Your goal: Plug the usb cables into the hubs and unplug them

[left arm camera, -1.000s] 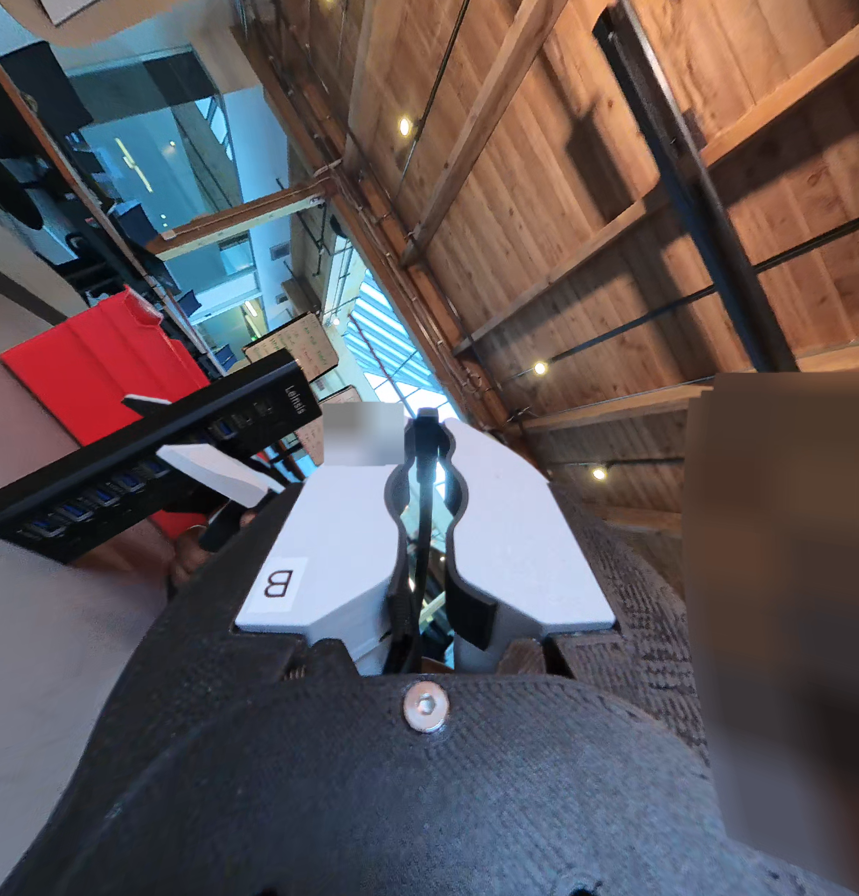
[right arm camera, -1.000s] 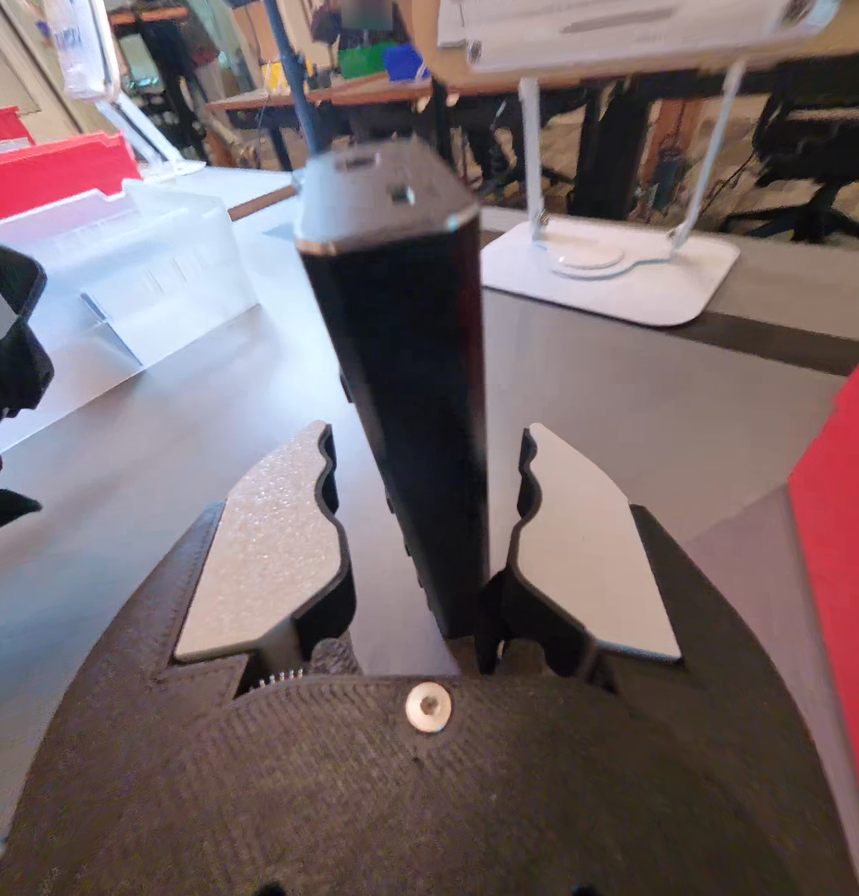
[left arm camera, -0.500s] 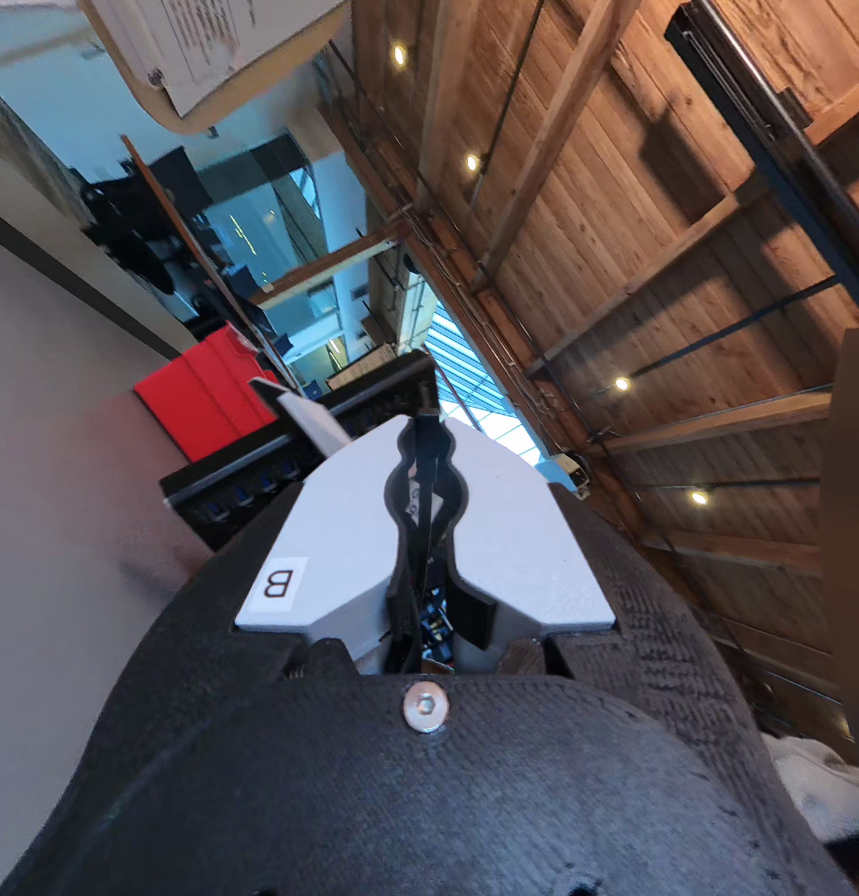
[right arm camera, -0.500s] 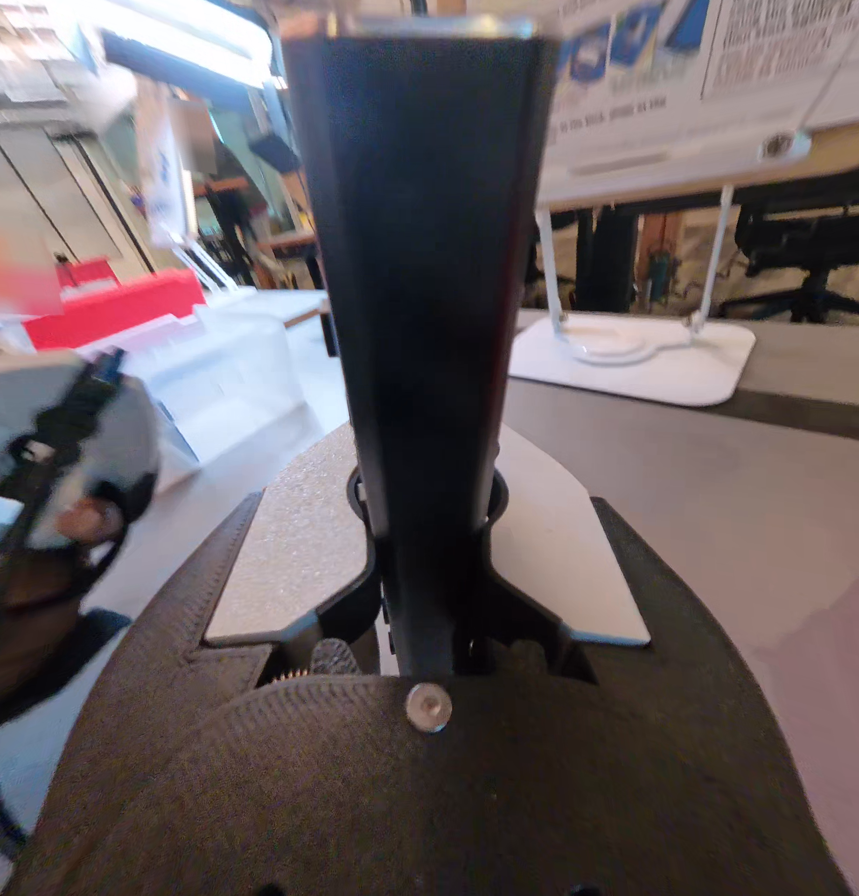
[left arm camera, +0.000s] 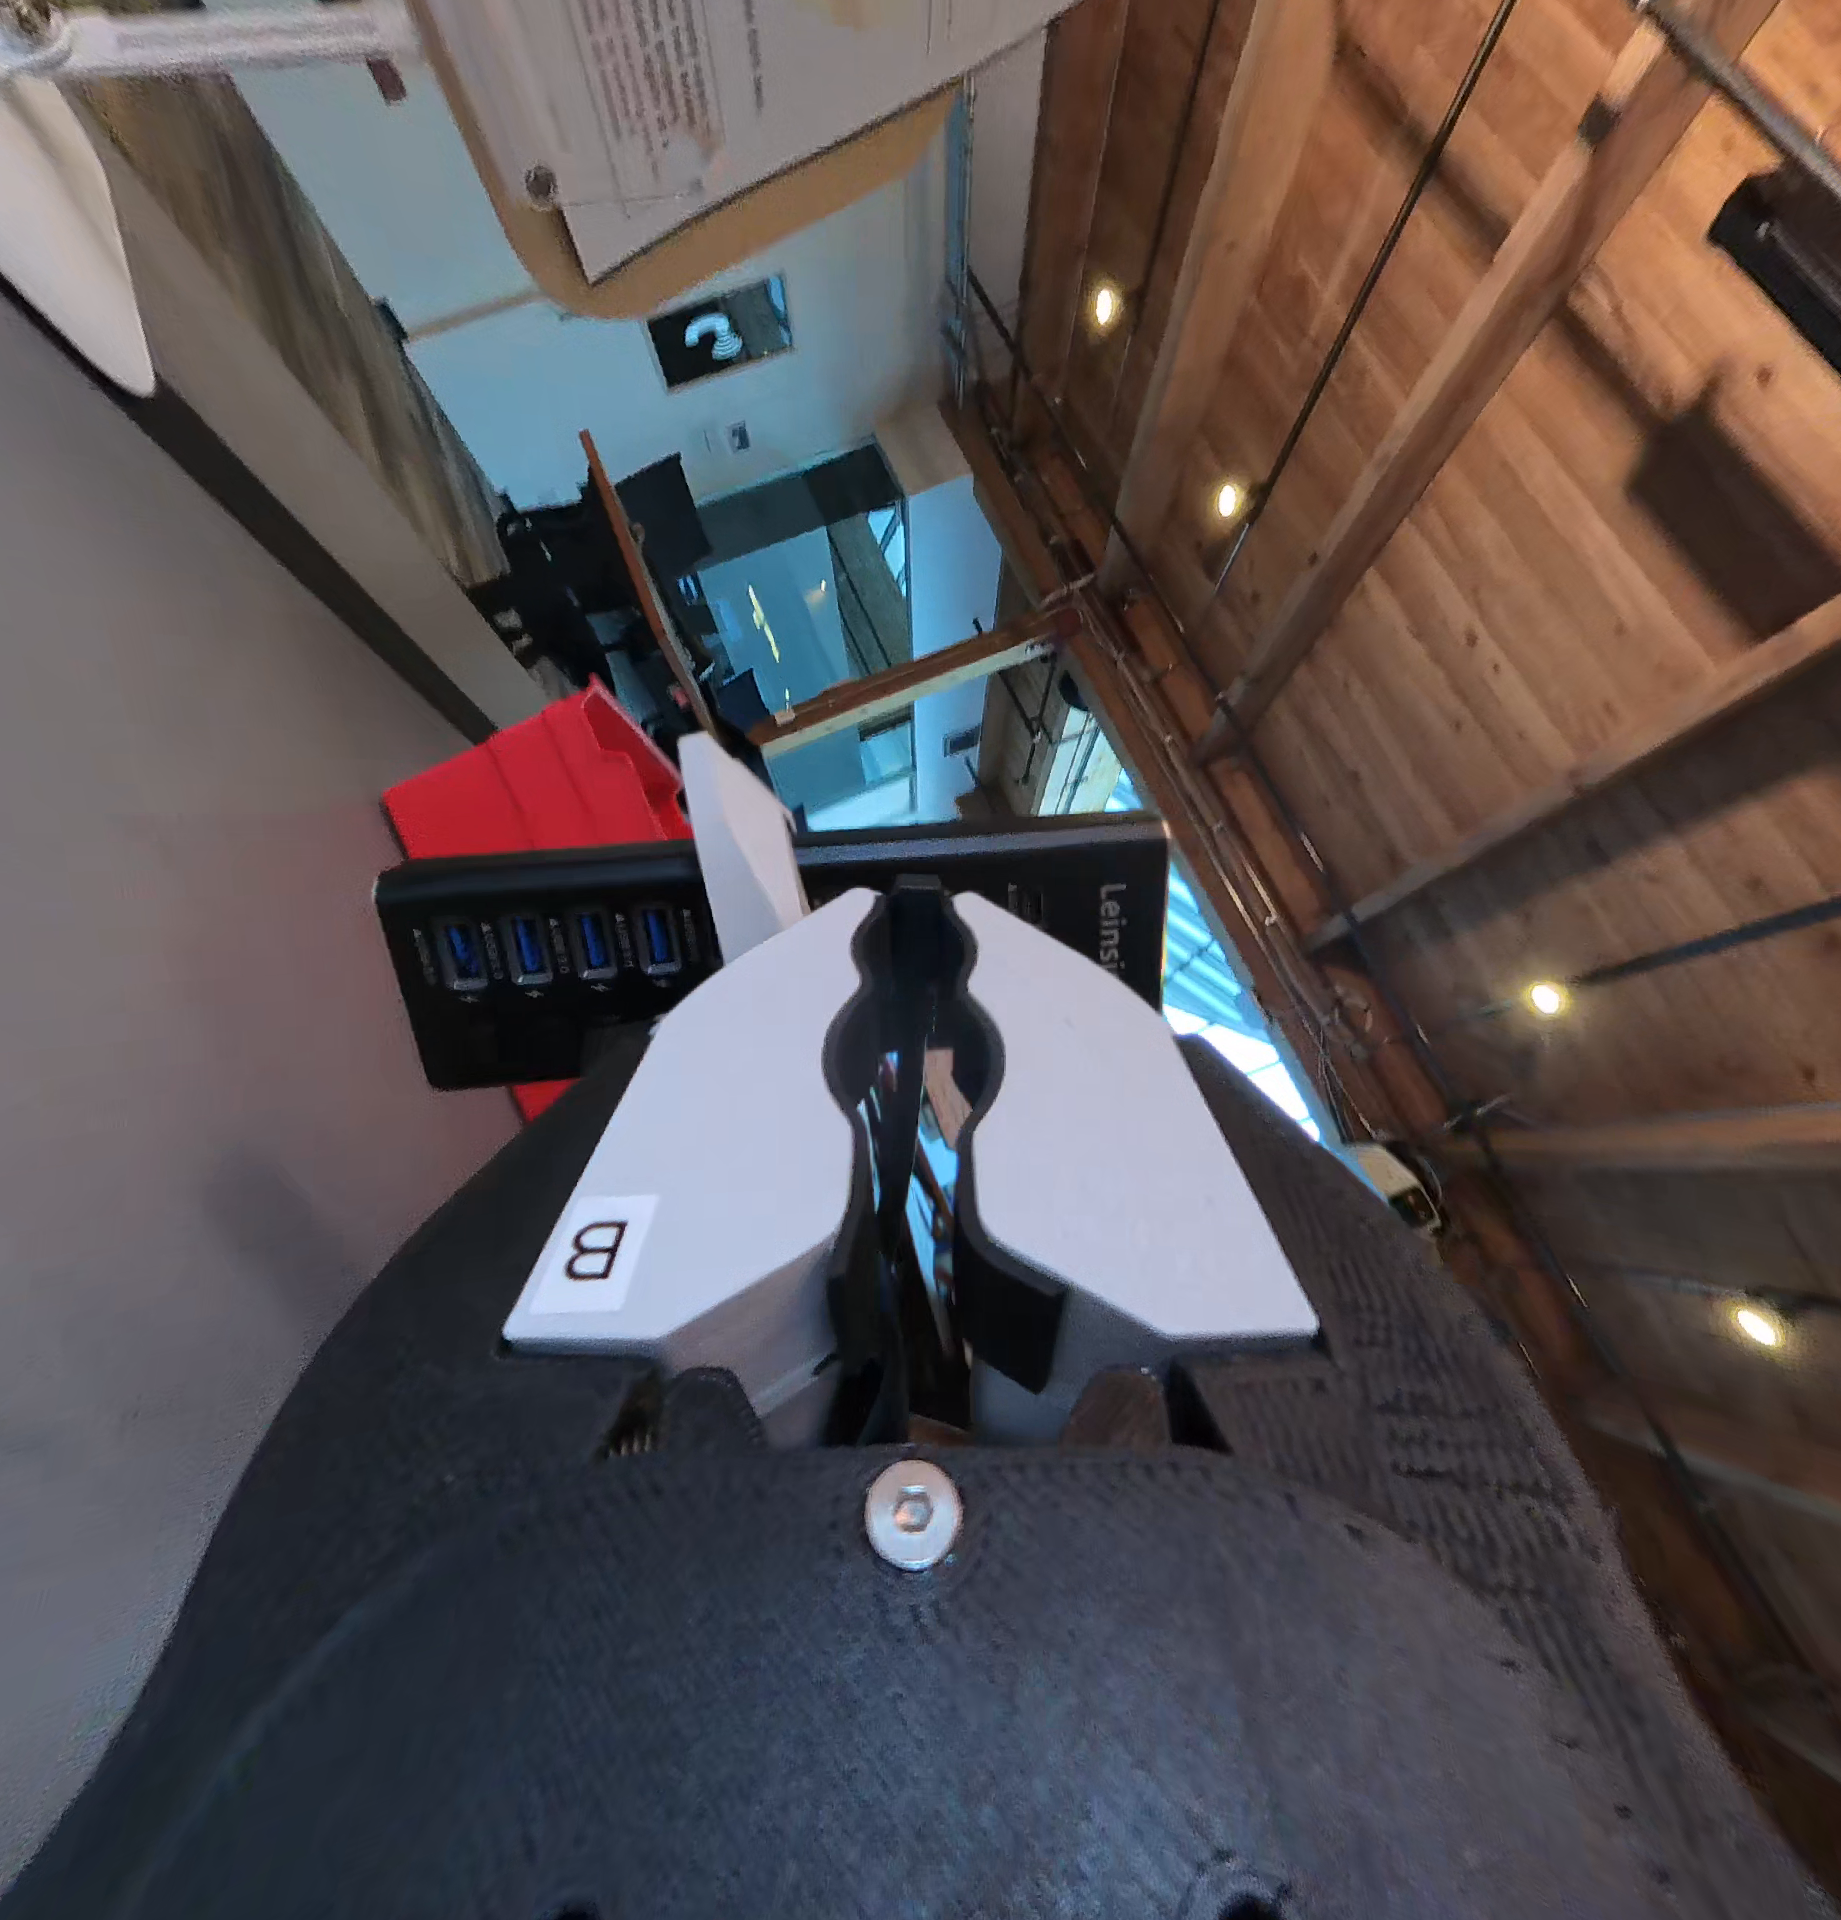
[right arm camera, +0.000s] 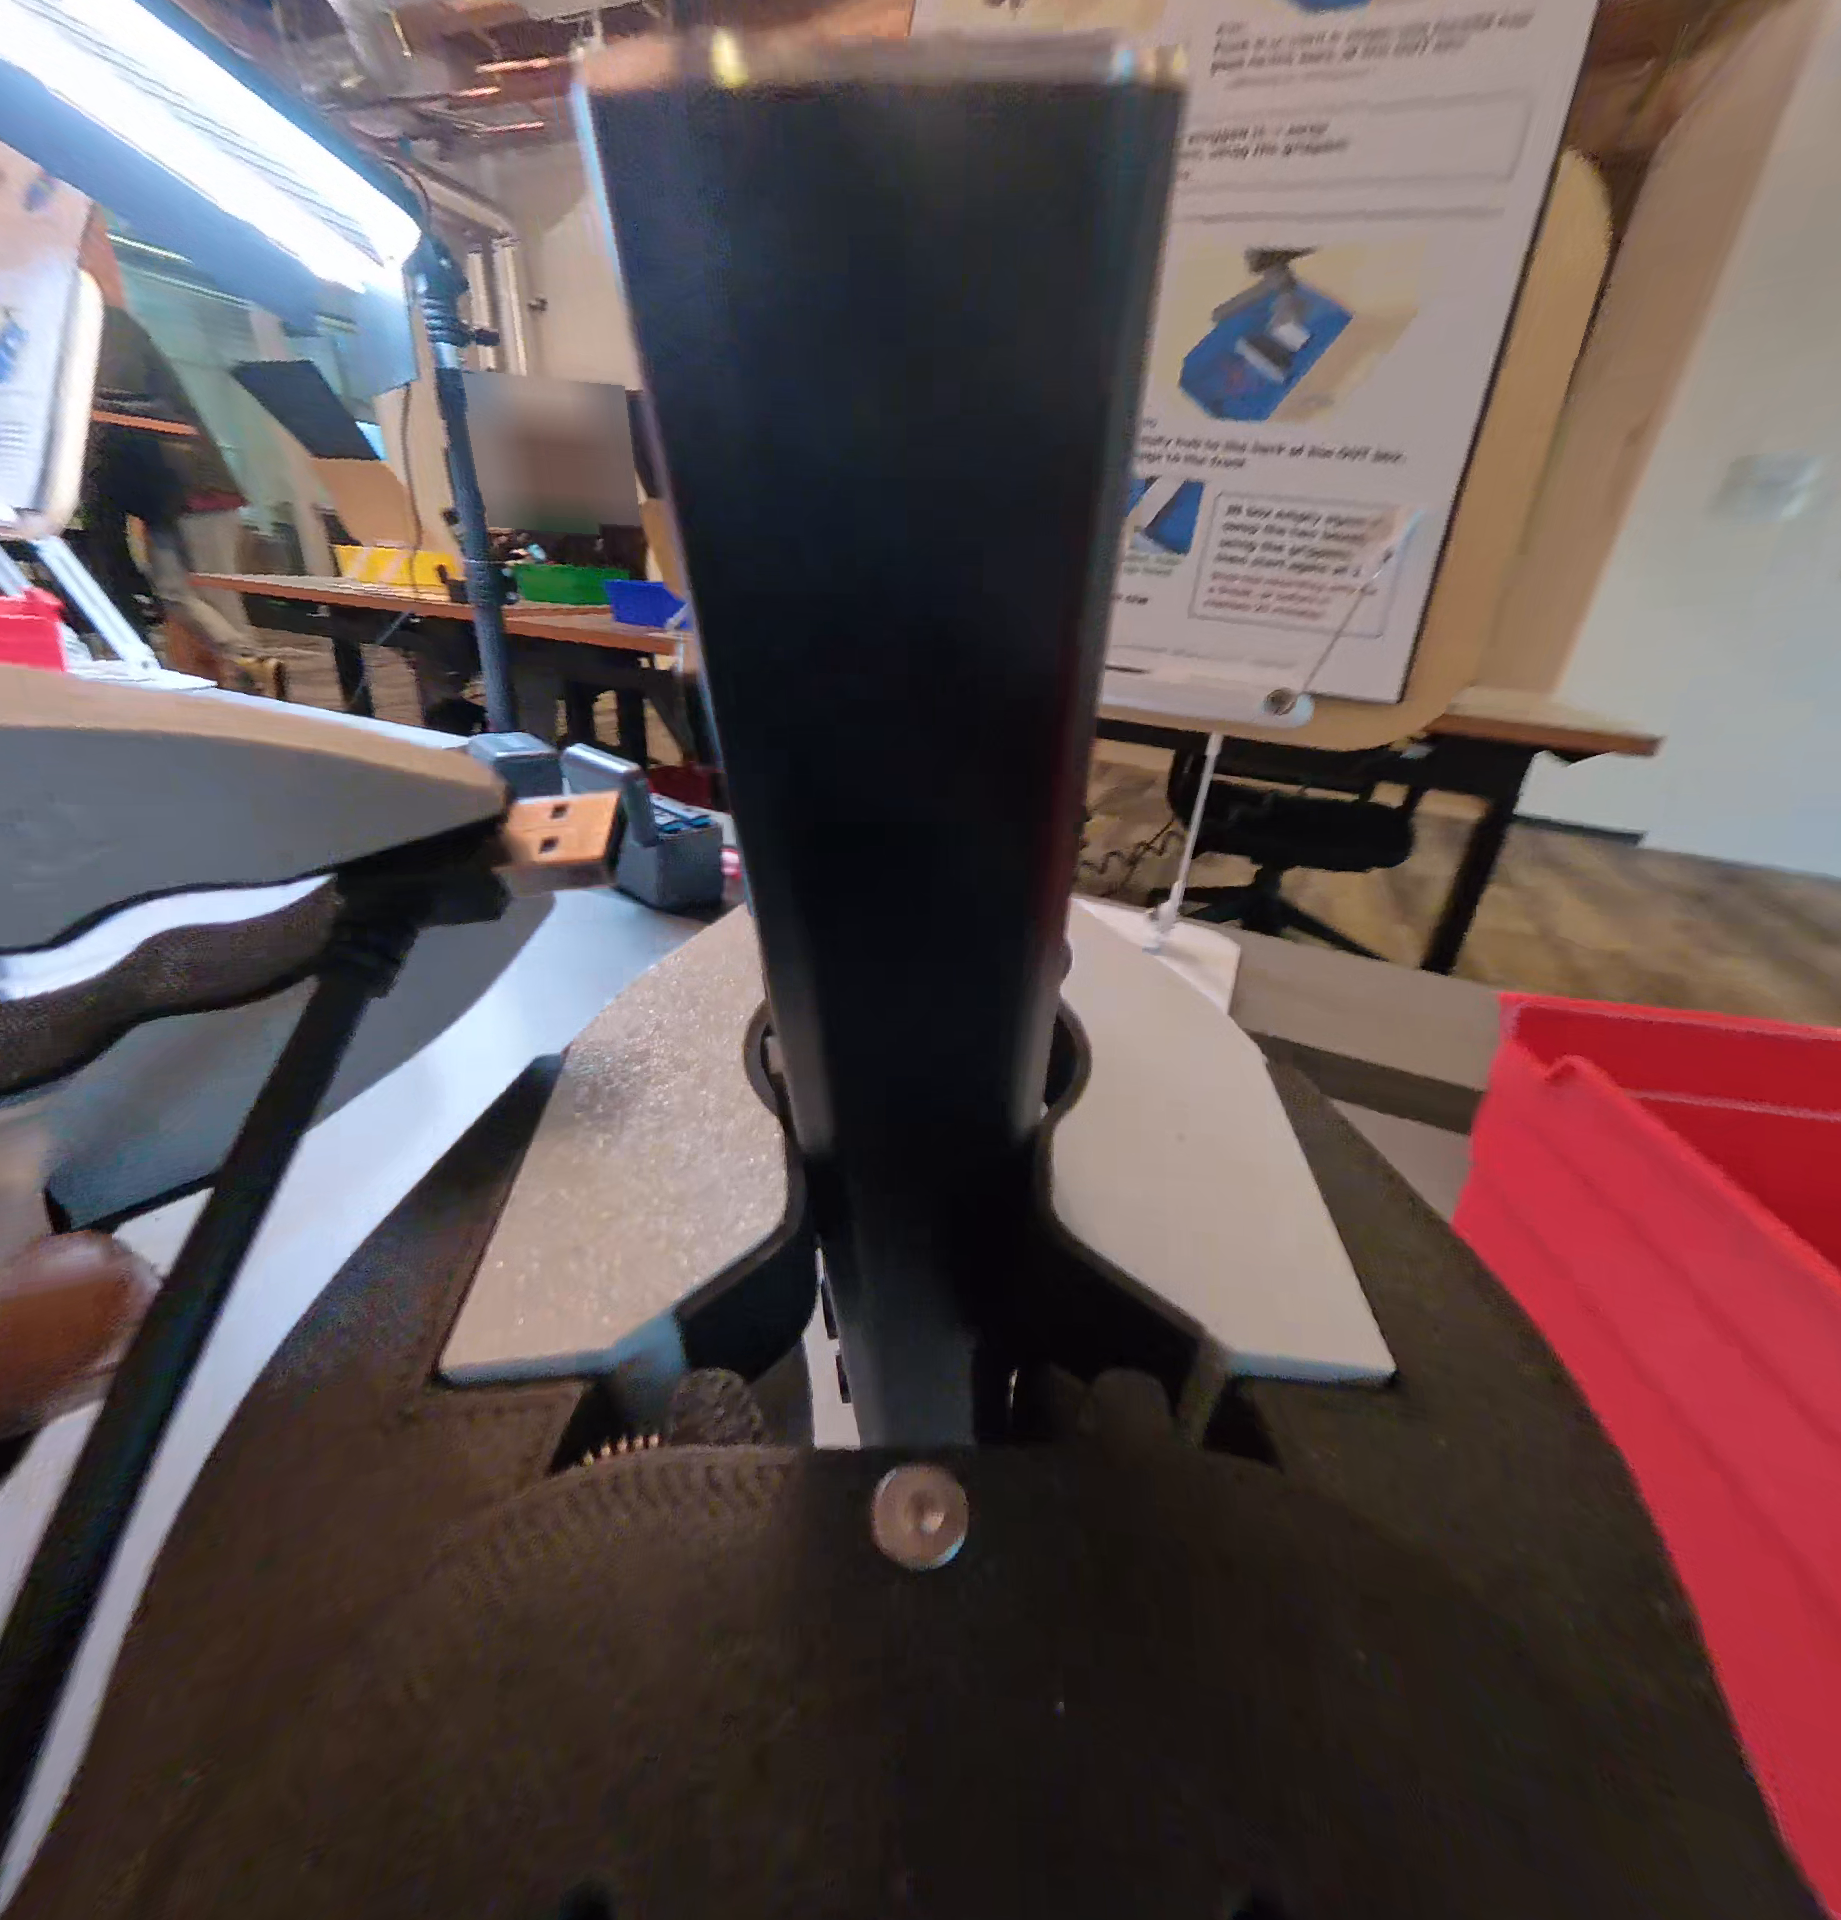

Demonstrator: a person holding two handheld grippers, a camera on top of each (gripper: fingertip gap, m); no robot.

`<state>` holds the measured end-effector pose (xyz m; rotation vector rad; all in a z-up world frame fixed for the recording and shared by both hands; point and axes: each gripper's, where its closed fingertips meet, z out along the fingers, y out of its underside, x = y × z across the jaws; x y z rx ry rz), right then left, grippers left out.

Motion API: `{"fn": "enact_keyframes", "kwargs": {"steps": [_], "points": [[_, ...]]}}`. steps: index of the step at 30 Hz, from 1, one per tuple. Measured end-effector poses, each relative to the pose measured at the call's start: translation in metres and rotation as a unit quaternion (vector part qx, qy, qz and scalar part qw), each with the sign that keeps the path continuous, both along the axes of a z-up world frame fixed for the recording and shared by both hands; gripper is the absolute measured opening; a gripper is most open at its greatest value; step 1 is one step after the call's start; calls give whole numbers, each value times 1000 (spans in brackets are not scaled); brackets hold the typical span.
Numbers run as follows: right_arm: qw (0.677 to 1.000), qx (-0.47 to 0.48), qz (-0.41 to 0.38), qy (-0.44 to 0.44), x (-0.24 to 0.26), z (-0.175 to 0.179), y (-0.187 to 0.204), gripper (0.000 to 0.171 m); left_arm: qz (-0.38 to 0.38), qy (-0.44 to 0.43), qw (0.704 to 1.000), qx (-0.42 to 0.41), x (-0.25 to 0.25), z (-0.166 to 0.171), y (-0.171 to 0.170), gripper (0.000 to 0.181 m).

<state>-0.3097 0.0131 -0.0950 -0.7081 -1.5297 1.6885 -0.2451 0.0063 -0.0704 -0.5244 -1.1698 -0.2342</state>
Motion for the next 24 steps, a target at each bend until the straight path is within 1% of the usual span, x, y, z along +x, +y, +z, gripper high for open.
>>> {"fn": "enact_keyframes", "kwargs": {"steps": [2,4,7,11,18,22,24], "points": [[1000,2,-13,14,1,4,2,45,25,15,1000,4,-1,6,1,9],[1000,-1,-17,21,3,6,2,45,28,19,999,21,0,11,5,9],[999,-11,-19,31,5,10,2,45,30,14,999,7,3,11,14,9],[998,-11,-28,46,6,15,4,45,40,17,999,2,4,11,15,9],[995,25,-39,87,11,20,2,46,30,20,999,15,6,11,14,9],[995,28,-43,91,12,21,2,45,28,24,999,15,7,12,14,9],[992,39,-54,109,13,23,4,46,24,21,999,24,8,12,15,9]]}}
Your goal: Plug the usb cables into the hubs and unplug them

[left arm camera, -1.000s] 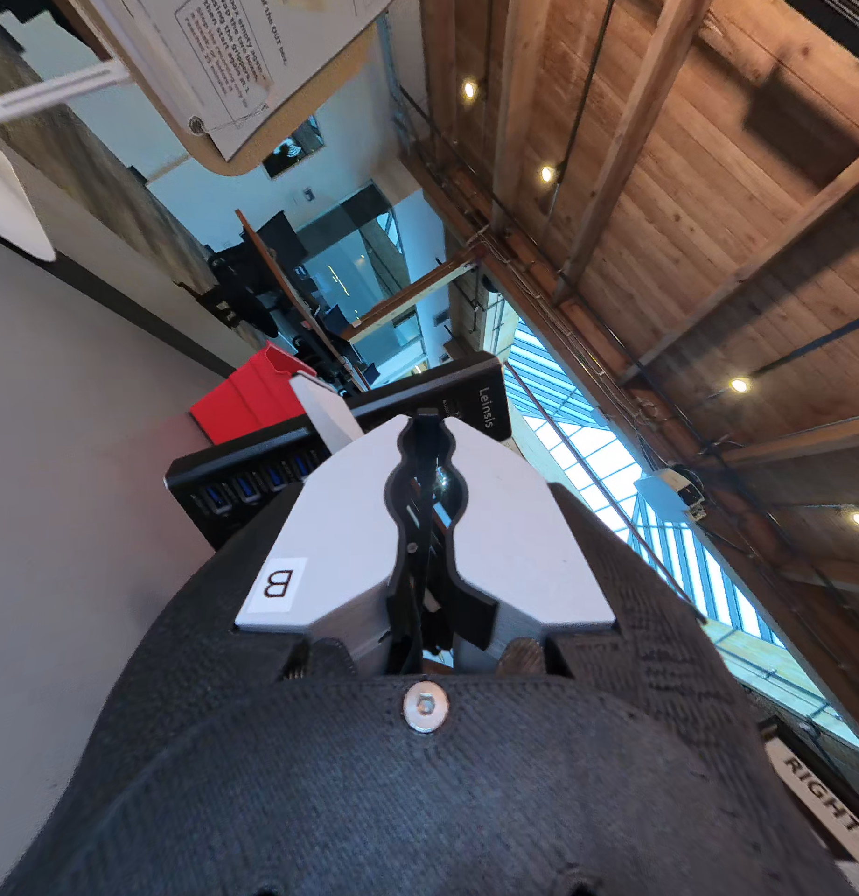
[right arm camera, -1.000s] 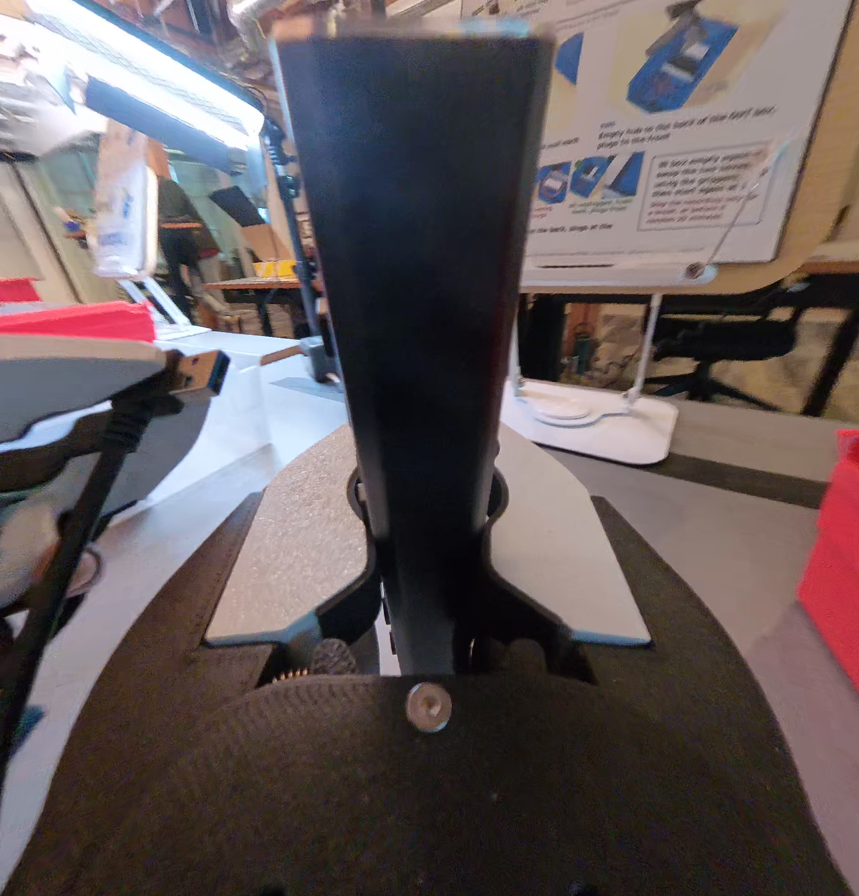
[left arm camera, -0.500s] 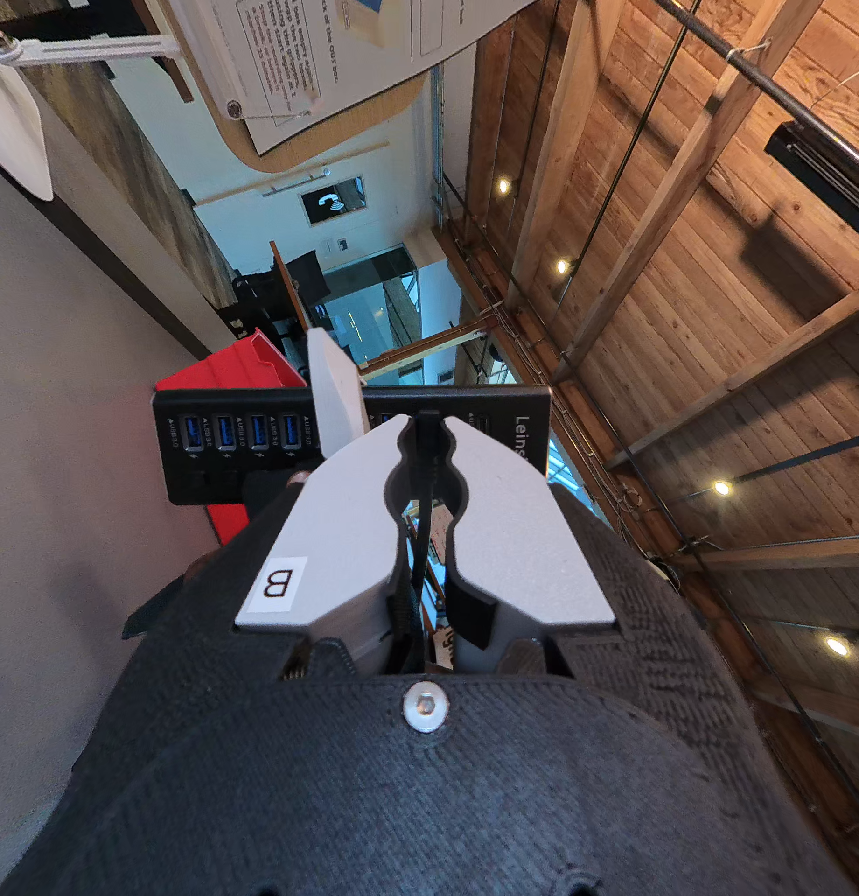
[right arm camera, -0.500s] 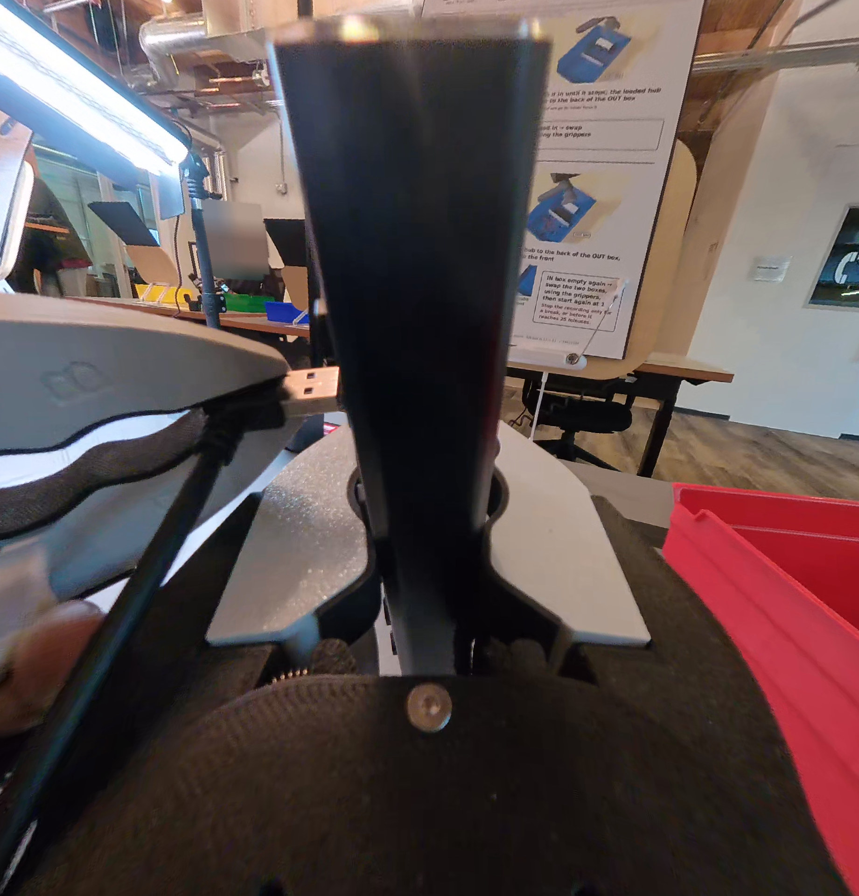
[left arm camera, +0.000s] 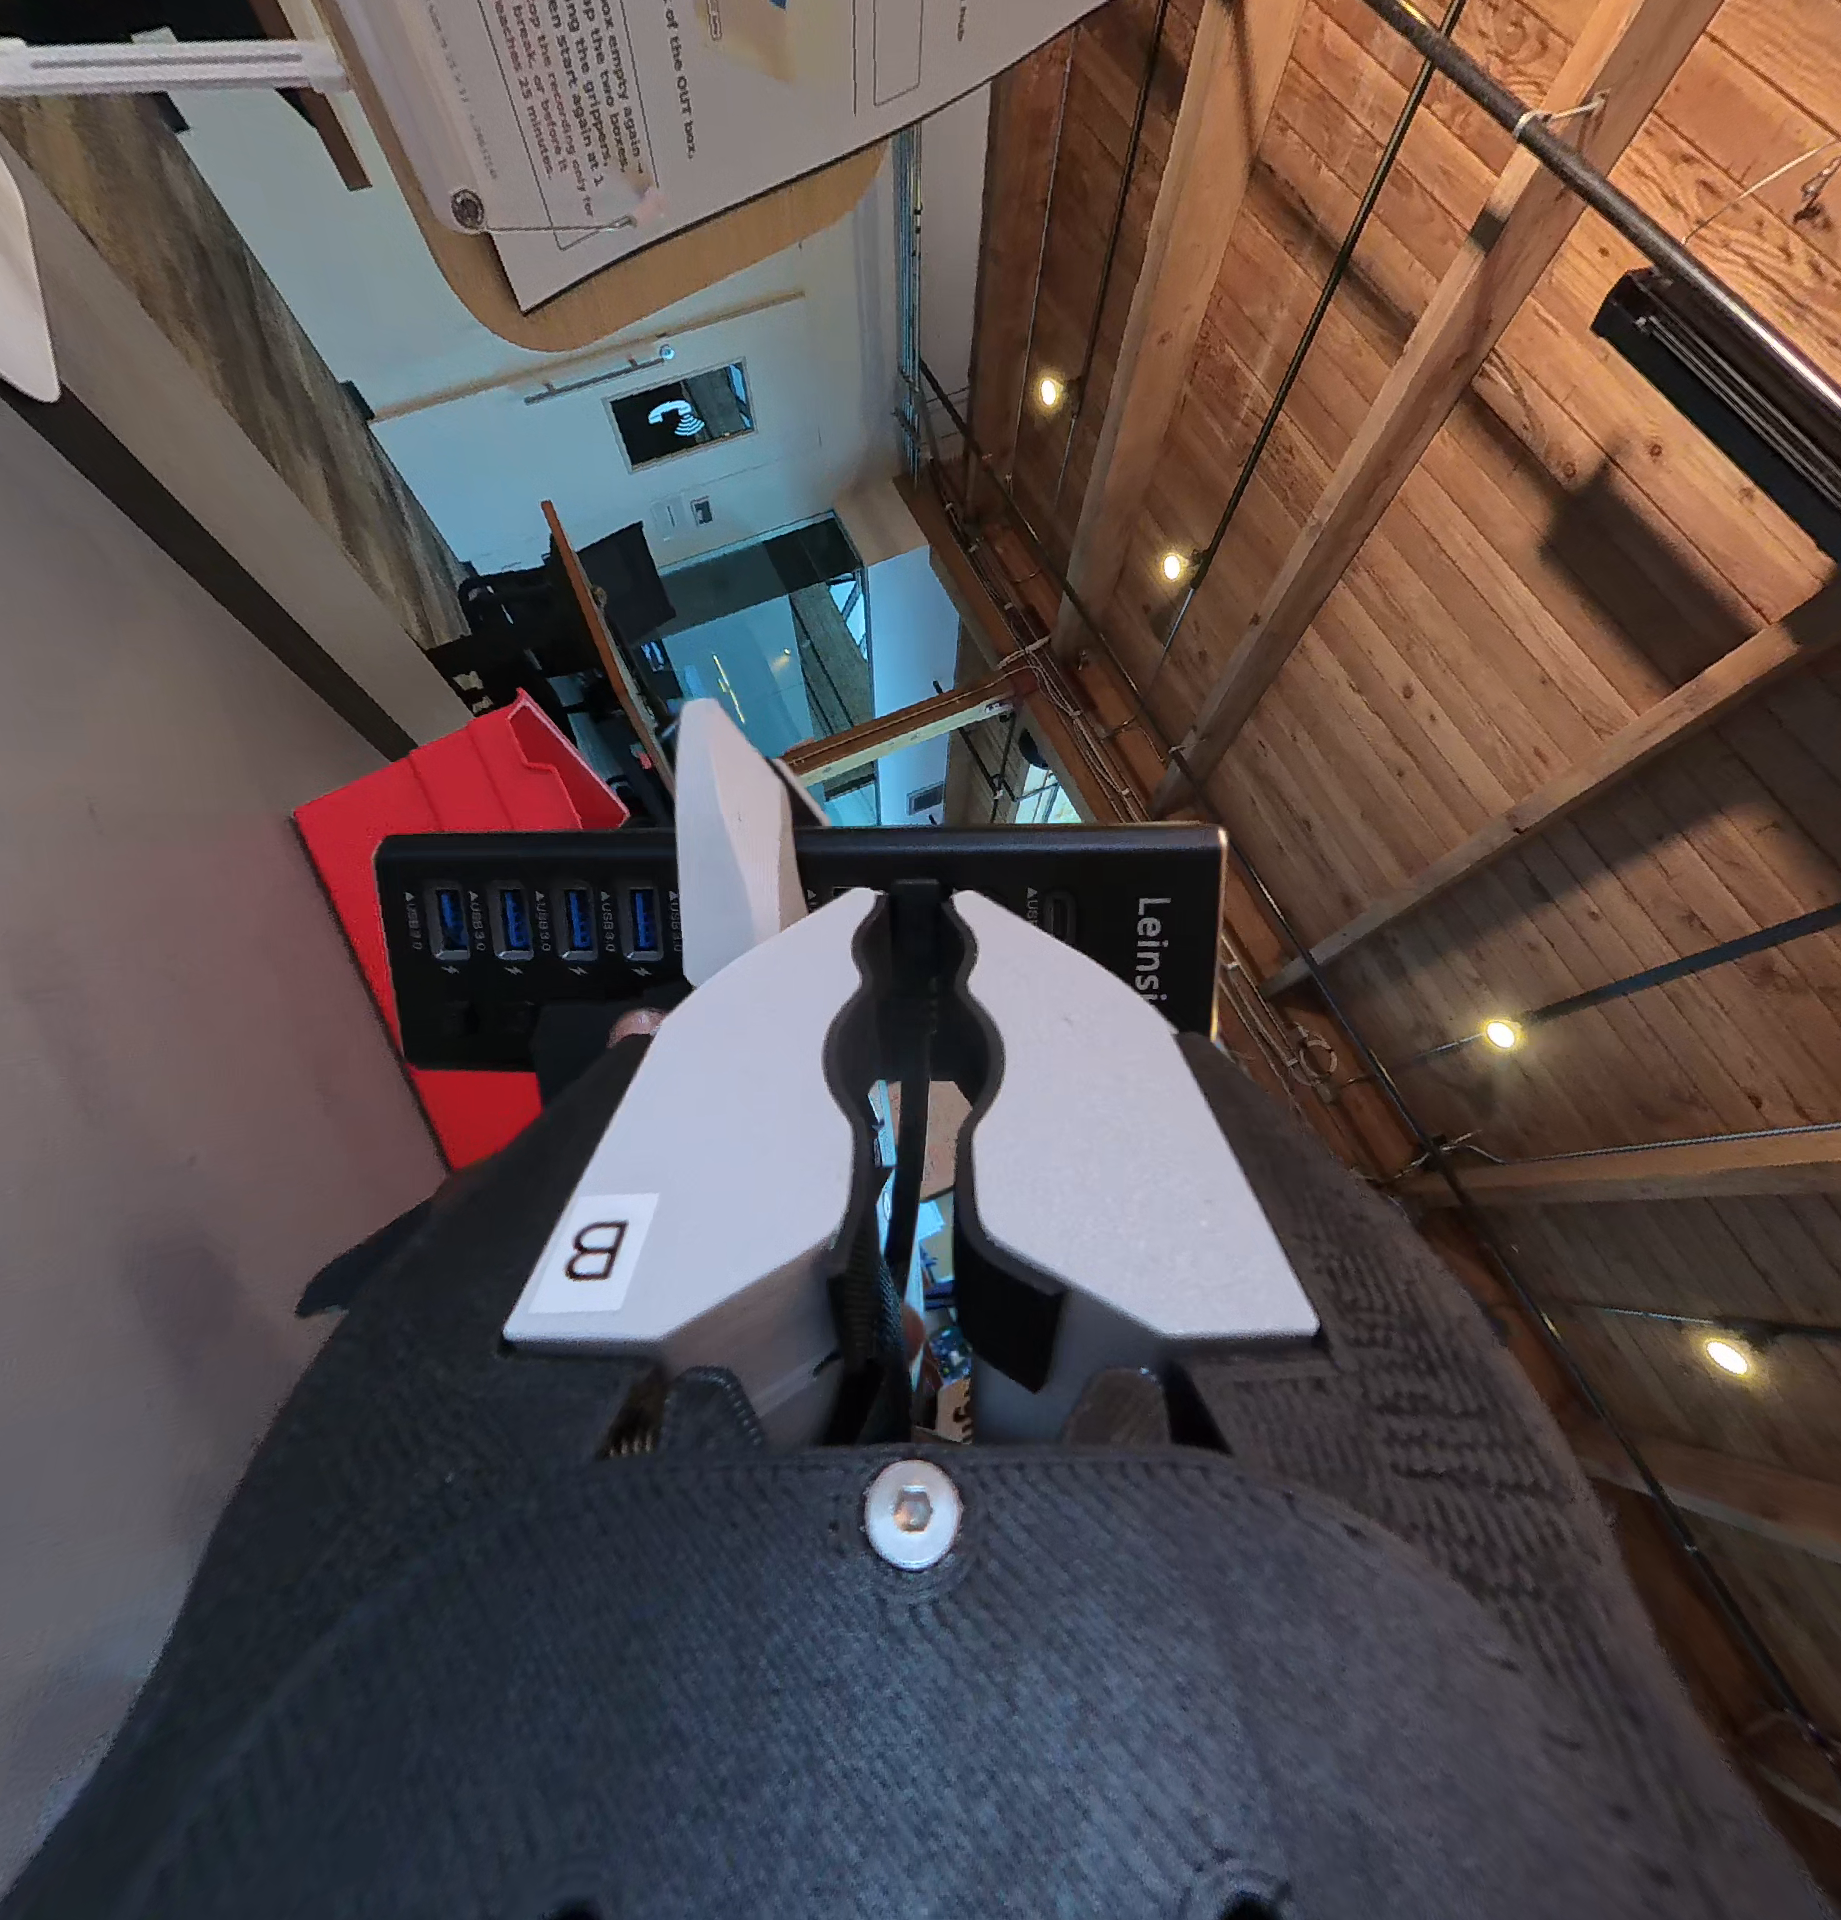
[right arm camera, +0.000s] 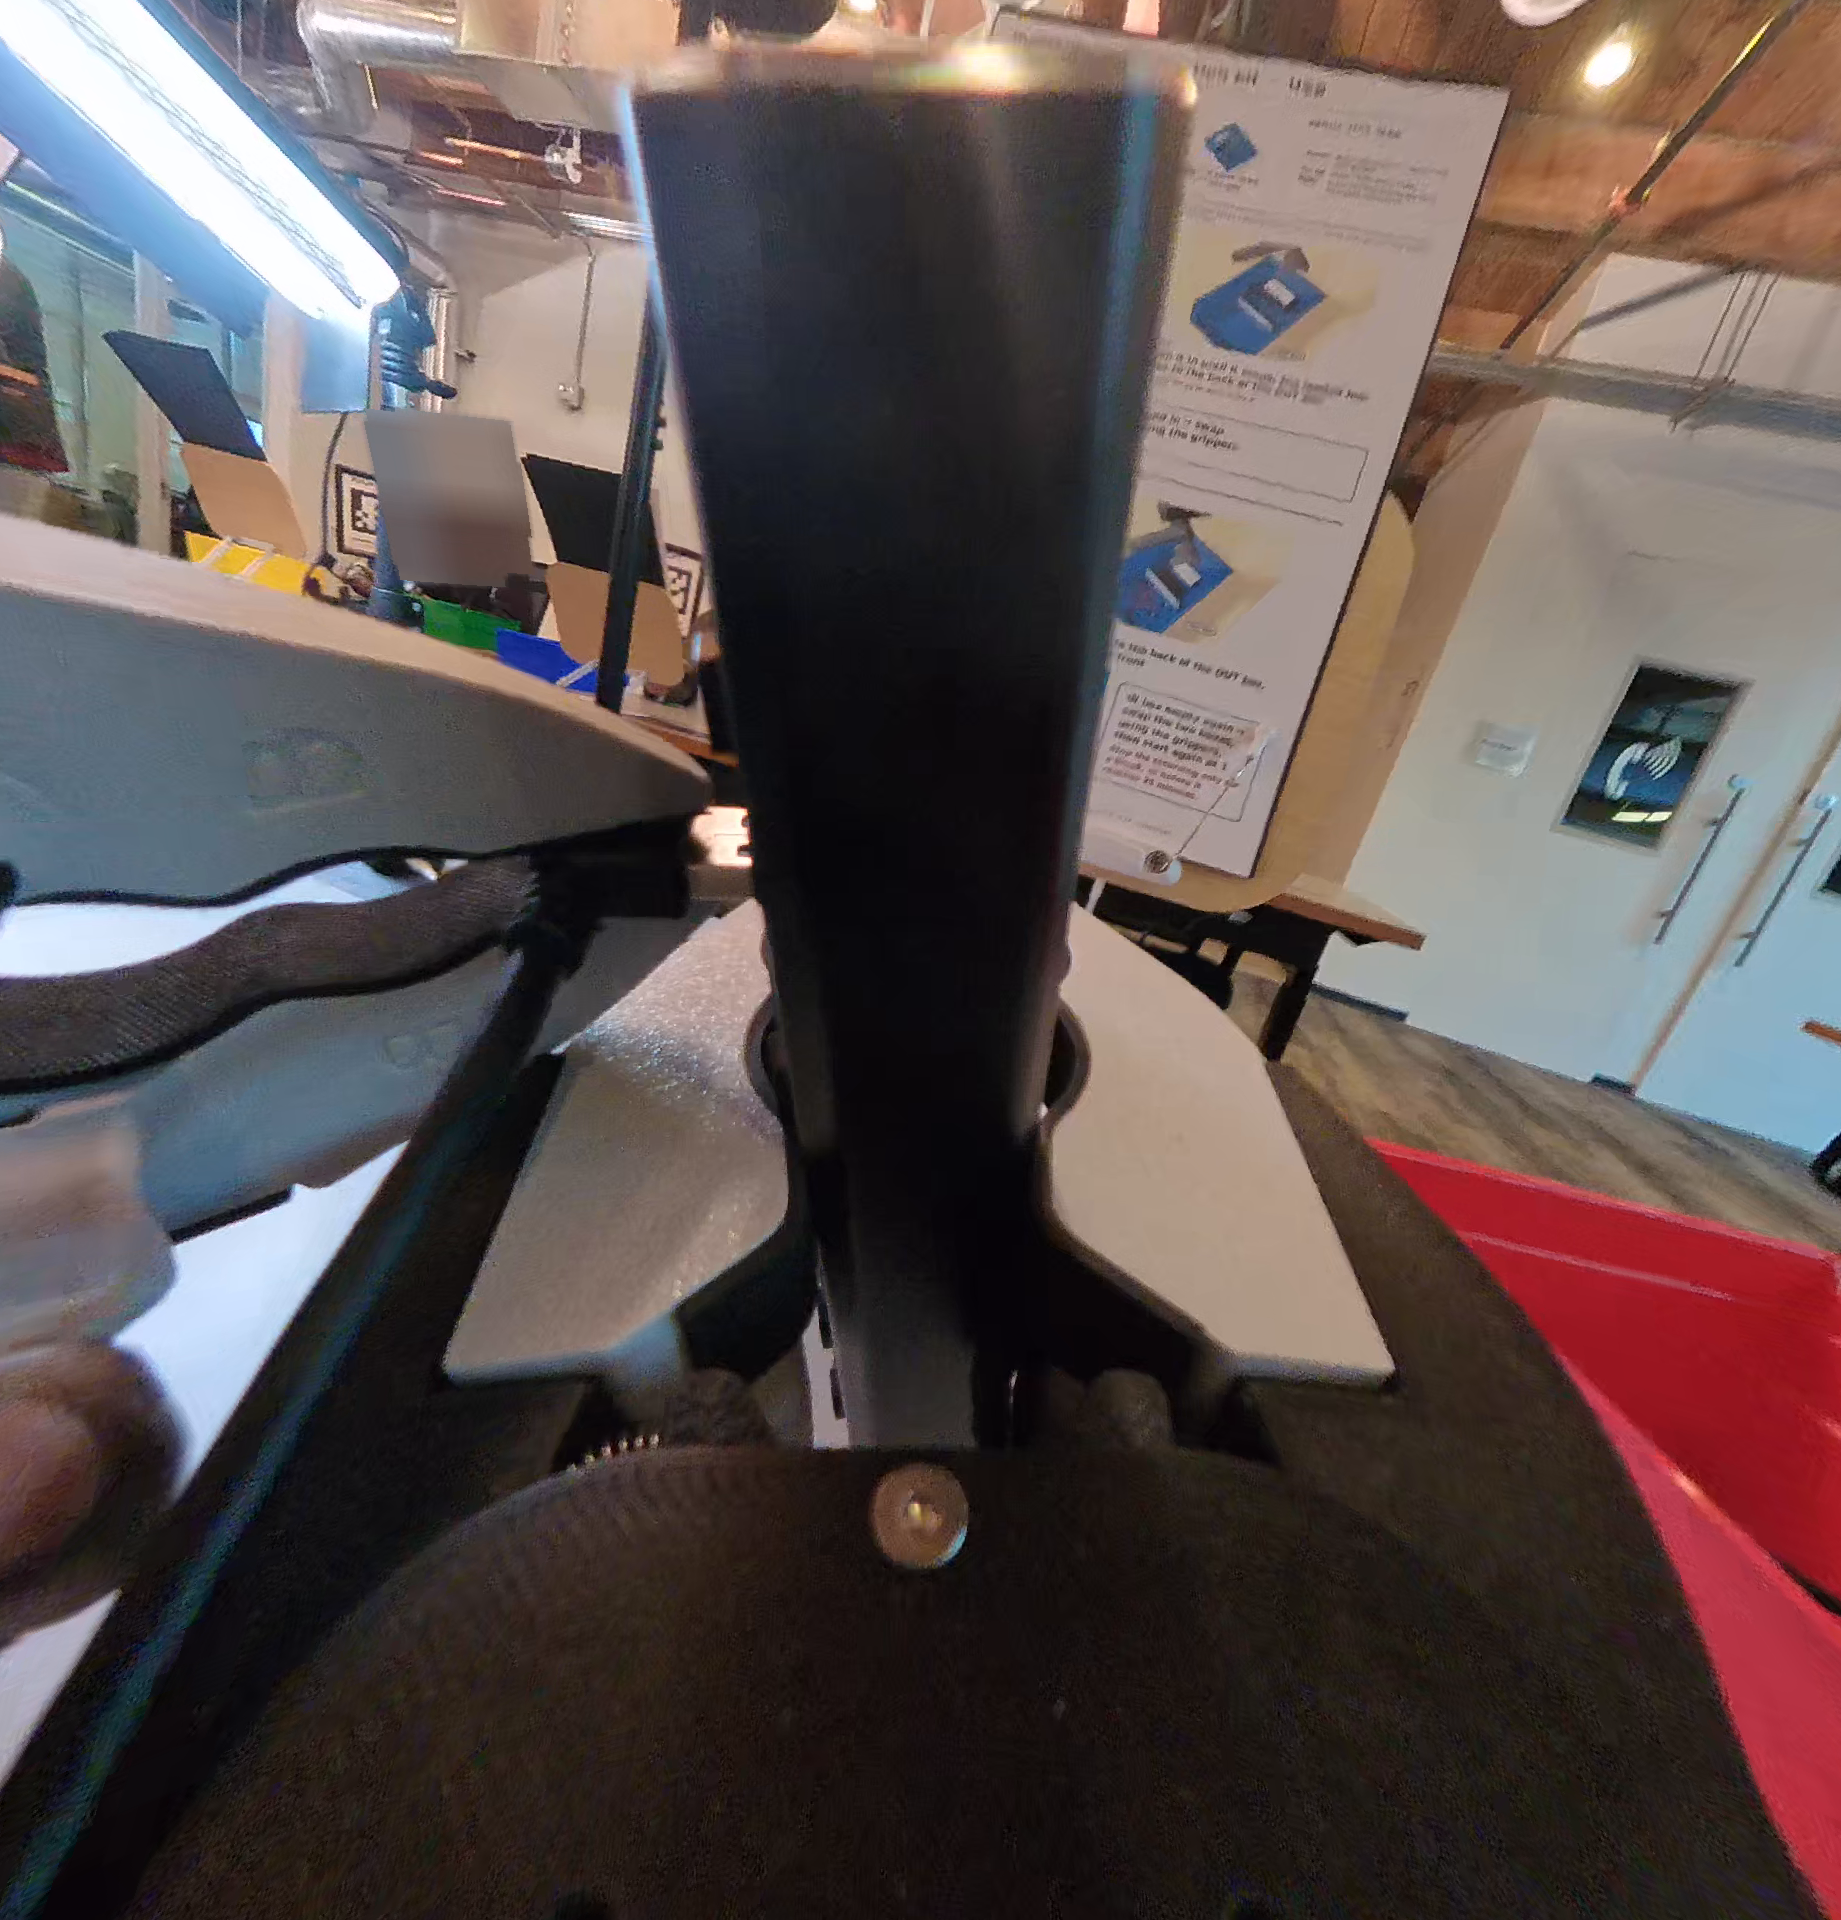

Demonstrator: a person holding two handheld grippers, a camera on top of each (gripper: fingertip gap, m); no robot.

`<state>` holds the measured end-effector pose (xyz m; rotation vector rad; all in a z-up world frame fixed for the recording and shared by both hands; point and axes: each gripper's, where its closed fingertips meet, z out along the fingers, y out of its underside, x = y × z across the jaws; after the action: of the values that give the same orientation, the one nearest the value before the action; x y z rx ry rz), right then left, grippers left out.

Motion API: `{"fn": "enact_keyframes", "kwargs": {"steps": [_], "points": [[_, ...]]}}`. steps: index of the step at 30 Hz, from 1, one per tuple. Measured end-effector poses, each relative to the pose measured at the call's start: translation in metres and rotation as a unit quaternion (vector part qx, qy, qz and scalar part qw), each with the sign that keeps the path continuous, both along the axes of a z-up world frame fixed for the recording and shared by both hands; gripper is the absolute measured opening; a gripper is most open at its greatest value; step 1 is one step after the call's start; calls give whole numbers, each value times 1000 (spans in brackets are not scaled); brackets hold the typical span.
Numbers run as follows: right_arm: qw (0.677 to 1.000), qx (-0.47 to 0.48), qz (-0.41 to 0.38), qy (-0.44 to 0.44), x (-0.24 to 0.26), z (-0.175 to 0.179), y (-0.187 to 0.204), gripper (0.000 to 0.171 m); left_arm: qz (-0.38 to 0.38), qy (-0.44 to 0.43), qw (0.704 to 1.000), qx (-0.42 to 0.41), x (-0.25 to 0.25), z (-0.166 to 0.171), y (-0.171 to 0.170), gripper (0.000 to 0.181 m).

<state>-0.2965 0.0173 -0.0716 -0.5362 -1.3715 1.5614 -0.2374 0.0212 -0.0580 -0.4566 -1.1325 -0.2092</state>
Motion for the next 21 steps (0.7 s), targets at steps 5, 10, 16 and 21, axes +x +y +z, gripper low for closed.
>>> {"fn": "enact_keyframes", "kwargs": {"steps": [5,10,16,21], "points": [[998,20,15,51,12,12,-1,42,-31,10,999,19,7,10,4,9],[997,29,49,59,20,14,-7,39,-50,35,998,-11,10,14,4,9],[990,64,97,77,32,16,-10,40,-121,40,991,-32,19,16,9,9],[989,79,86,94,40,25,-13,39,-112,56,992,-28,28,24,6,9]]}}
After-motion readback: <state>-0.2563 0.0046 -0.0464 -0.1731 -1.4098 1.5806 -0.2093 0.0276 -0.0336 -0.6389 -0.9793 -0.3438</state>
